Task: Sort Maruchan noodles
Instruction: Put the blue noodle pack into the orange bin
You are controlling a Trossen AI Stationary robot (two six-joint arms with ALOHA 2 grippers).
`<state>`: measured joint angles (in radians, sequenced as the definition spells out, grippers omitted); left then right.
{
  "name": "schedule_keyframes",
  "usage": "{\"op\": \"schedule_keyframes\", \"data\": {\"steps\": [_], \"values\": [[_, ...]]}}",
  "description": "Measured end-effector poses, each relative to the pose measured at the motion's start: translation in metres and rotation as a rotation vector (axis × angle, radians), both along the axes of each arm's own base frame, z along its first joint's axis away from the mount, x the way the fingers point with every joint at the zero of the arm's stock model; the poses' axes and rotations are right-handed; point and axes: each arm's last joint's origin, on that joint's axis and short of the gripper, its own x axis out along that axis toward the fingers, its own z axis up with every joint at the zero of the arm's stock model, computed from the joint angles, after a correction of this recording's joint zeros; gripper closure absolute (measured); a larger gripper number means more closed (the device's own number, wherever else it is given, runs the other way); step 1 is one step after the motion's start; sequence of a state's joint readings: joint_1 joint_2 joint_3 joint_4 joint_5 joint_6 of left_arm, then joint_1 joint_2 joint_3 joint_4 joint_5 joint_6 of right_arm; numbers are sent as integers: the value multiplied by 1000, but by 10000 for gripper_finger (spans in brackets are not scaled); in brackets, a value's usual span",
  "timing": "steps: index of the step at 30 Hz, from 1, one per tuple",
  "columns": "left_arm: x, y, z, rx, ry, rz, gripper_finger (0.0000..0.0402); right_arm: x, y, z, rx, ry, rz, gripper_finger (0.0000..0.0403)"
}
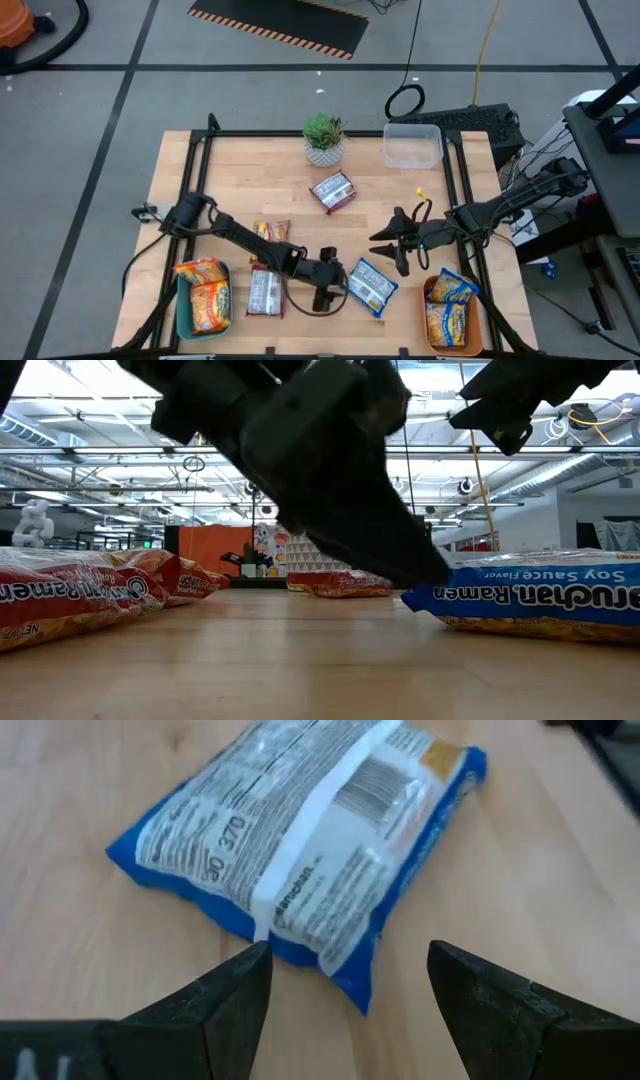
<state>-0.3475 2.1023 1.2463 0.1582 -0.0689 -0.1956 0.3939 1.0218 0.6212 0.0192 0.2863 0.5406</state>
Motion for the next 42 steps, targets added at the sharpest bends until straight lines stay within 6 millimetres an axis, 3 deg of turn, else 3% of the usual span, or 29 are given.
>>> {"op": "schedule_keyframes", "data": {"steps": [7,24,28,36,42], "values": [[8,-2,-7,0,-47,37,131,0,0,1,18,-4,-8,251],[9,20,-18,68,44,86,137,0,0,1,-3,-7,2,251],[10,23,-18,108,36,49,178,0,0,1,-3,-7,1,251],[13,31,-18,141,24,38,308,0,0,1,-4,-7,1,251],[10,27,-14,288,-2,9,392,0,0,1,-6,-7,4,251]]}}
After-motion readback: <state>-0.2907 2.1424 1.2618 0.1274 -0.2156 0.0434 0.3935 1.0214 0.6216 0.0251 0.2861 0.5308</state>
